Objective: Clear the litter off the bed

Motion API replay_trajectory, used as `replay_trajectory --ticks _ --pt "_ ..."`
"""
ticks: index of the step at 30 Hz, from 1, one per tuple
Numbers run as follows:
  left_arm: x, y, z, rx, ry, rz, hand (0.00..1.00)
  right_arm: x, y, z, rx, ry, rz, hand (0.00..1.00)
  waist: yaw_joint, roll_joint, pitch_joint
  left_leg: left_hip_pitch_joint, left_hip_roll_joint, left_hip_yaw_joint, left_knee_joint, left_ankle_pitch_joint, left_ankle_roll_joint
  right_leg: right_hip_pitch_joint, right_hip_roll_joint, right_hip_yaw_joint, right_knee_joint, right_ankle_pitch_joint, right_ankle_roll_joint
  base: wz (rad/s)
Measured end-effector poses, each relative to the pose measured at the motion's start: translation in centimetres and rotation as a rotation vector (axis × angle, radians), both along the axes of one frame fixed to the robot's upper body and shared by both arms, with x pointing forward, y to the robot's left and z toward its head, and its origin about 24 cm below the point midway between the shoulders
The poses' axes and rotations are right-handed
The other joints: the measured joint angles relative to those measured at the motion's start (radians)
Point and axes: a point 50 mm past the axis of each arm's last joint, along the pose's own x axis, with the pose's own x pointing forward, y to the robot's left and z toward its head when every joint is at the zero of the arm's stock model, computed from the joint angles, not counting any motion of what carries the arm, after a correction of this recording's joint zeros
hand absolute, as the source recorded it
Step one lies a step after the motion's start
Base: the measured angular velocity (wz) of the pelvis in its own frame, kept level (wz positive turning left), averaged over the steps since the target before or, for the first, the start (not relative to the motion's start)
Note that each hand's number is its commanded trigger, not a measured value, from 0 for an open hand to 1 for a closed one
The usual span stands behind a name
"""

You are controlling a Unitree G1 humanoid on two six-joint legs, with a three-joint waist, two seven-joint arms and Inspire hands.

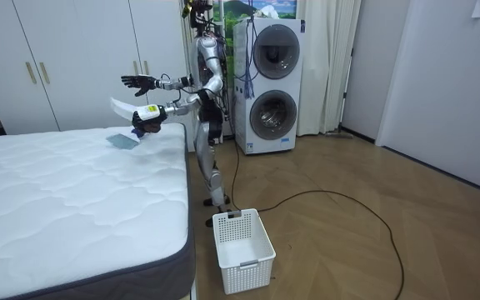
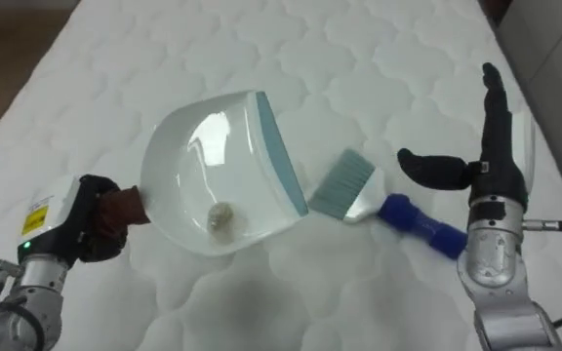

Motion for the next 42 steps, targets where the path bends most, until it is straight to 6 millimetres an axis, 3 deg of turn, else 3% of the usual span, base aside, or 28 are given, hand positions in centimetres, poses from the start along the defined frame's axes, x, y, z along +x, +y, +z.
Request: replay_trajectory --ticks 7,12,17,19,22,24,25,26,27,28,29,30,31,32,33,34,36,37,38,39,40,41,42 --pt "0.0 1.0 0.9 -0.029 -0.068 0.08 1.0 -0.2 0.1 1.3 -0.001 -0.063 0.006 0.0 0.025 -0.004 0.0026 0.008 0.001 -0.031 0.0 -0.004 -0.006 0.038 0.017 0.008 -0.039 0.011 -0.003 0.13" --pt "-0.1 1.6 1.2 -0.053 -0.108 0.144 1.0 -0.2 0.1 1.3 -0.011 -0.063 0.005 0.0 0.052 0.004 0.0135 0.011 0.004 -0.039 0.001 -0.009 -0.013 0.049 0.018 0.002 -0.049 0.011 -0.003 0.02" --pt "-0.2 1.4 1.0 -0.062 -0.104 0.143 1.0 -0.2 0.2 1.3 -0.042 -0.056 0.016 0.0 0.067 0.004 0.0174 -0.023 0.002 -0.067 0.017 -0.009 -0.014 0.045 0.029 -0.018 -0.048 0.011 -0.004 0.23" --pt "-0.1 1.4 1.0 -0.062 -0.104 0.143 1.0 -0.2 0.2 1.2 -0.044 -0.047 0.018 0.0 0.06 0.005 0.0185 -0.051 0.0 -0.086 0.05 -0.009 -0.014 0.047 0.029 -0.06 -0.05 0.011 -0.004 0.59" --pt "-0.1 1.3 0.9 -0.065 -0.101 0.142 1.0 -0.3 0.1 1.1 -0.047 -0.043 0.017 0.0 0.043 0.006 0.0195 -0.093 0.009 -0.04 0.083 -0.006 -0.01 0.052 0.026 -0.15 -0.05 0.009 -0.007 0.84" --pt "-0.1 0.8 0.8 -0.082 -0.1 0.137 1.0 -0.6 -0.2 0.8 -0.051 -0.032 0.005 0.0 0.035 0.007 0.0214 -0.114 0.044 0.095 0.08 0.014 0.009 0.066 0.015 -0.223 -0.05 0.006 -0.009 1.11" --pt "-0.1 0.5 0.7 -0.092 -0.104 0.138 1.0 -1.0 -0.5 0.6 -0.052 -0.023 -0.006 0.0 0.034 0.002 0.0207 -0.125 0.045 0.154 0.068 0.033 0.023 0.065 0.005 -0.265 -0.05 -0.003 -0.01 1.15" --pt "-0.1 0.5 0.8 -0.094 -0.107 0.137 1.0 -1.0 -0.6 0.6 -0.051 -0.024 -0.009 0.0 0.028 -0.003 0.0209 -0.131 0.041 0.185 0.063 0.042 0.03 0.062 -0.006 -0.295 -0.053 -0.018 -0.012 1.21" --pt "-0.1 0.4 0.7 -0.098 -0.107 0.139 1.0 -1.1 -0.7 0.6 -0.052 -0.024 -0.016 0.0 0.014 -0.002 0.0243 -0.149 0.05 0.251 0.068 0.053 0.039 0.048 -0.026 -0.38 -0.05 -0.034 -0.008 1.15" --pt "-0.1 0.4 0.6 -0.098 -0.103 0.139 1.0 -1.3 -0.9 0.2 -0.058 -0.007 -0.021 0.0 0.005 -0.003 0.0263 -0.161 0.092 0.336 0.145 0.025 0.048 0.056 -0.038 -0.489 -0.046 -0.039 0.0 1.02" --pt "-0.2 0.4 0.6 -0.1 -0.103 0.141 1.0 -1.4 -0.8 0.1 -0.066 0.001 -0.018 0.0 0.01 -0.004 0.0264 -0.161 0.119 0.369 0.191 -0.003 0.042 0.064 -0.039 -0.533 -0.047 -0.041 0.003 0.82" --pt "-0.1 0.5 0.7 -0.101 -0.105 0.142 1.0 -1.6 -0.7 -0.2 -0.08 0.014 -0.013 0.0 0.007 -0.003 0.0259 -0.159 0.155 0.378 0.247 -0.042 0.015 0.083 -0.035 -0.604 -0.041 -0.05 0.013 0.66" --pt "-0.1 0.5 0.7 -0.101 -0.106 0.141 1.0 -1.7 -0.7 -0.3 -0.082 0.018 -0.013 0.0 0.006 -0.003 0.0265 -0.163 0.157 0.373 0.244 -0.049 0.007 0.092 -0.036 -0.629 -0.024 -0.057 0.018 0.93" --pt "-0.1 0.4 0.6 -0.101 -0.102 0.138 1.0 -1.9 -0.8 -0.5 -0.079 0.026 -0.017 0.0 0.004 -0.008 0.0292 -0.168 0.139 0.344 0.215 -0.051 0.014 0.095 -0.04 -0.64 0.006 -0.067 0.024 1.08" --pt "-0.1 0.4 0.6 -0.101 -0.1 0.136 1.0 -2.0 -0.8 -0.6 -0.08 0.032 -0.02 0.0 -0.012 -0.018 0.027 -0.169 0.114 0.293 0.186 -0.043 0.029 0.087 -0.045 -0.604 0.026 -0.071 0.022 1.09" --pt "0.0 0.3 0.6 -0.102 -0.1 0.135 1.0 -2.0 -0.9 -0.7 -0.08 0.034 -0.023 0.0 -0.015 -0.024 0.0269 -0.17 0.102 0.276 0.17 -0.036 0.036 0.081 -0.049 -0.575 0.04 -0.072 0.021 1.01" --pt "0.0 0.0 0.3 -0.099 -0.087 0.119 1.0 -2.2 -1.3 -1.4 -0.079 0.063 -0.039 0.0 0.01 -0.041 0.027 -0.162 0.068 0.227 0.122 0.002 0.039 0.044 -0.055 -0.475 0.103 -0.072 0.021 0.7" --pt "0.0 0.0 0.2 -0.097 -0.085 0.116 1.0 -2.2 -1.3 -1.5 -0.078 0.068 -0.043 0.0 0.018 -0.042 0.0264 -0.161 0.062 0.214 0.111 0.01 0.039 0.035 -0.057 -0.455 0.115 -0.072 0.02 0.42" --pt "-0.1 0.0 0.3 -0.096 -0.087 0.114 1.0 -2.2 -1.3 -1.6 -0.079 0.072 -0.044 0.0 0.037 -0.044 0.0285 -0.165 0.053 0.181 0.096 0.024 0.038 0.015 -0.054 -0.408 0.118 -0.078 0.019 0.18" --pt "-0.1 0.2 0.3 -0.097 -0.091 0.122 1.0 -2.1 -1.2 -1.4 -0.074 0.059 -0.037 0.0 0.06 -0.041 0.0311 -0.179 0.05 0.145 0.098 0.03 0.033 -0.014 -0.035 -0.333 0.056 -0.081 0.011 0.17" --pt "-0.1 0.3 0.3 -0.1 -0.094 0.136 1.0 -1.9 -1.0 -1.2 -0.073 0.039 -0.03 0.0 0.063 -0.028 0.0302 -0.205 0.048 0.089 0.105 0.037 0.023 -0.048 -0.005 -0.268 0.019 -0.038 -0.018 0.2" --pt "-0.1 0.3 0.3 -0.1 -0.095 0.137 1.0 -2.0 -1.0 -1.3 -0.076 0.039 -0.036 0.0 0.068 -0.025 0.026 -0.221 0.037 0.063 0.103 0.044 0.018 -0.04 -0.005 -0.277 0.017 -0.027 -0.028 0.55" --pt "-0.1 0.2 0.3 -0.094 -0.098 0.122 1.0 -2.4 -1.3 -1.5 -0.085 0.045 -0.056 0.0 0.055 -0.024 0.0219 -0.225 0.02 0.055 0.093 0.061 0.021 -0.022 -0.017 -0.372 -0.001 -0.02 -0.031 0.95"
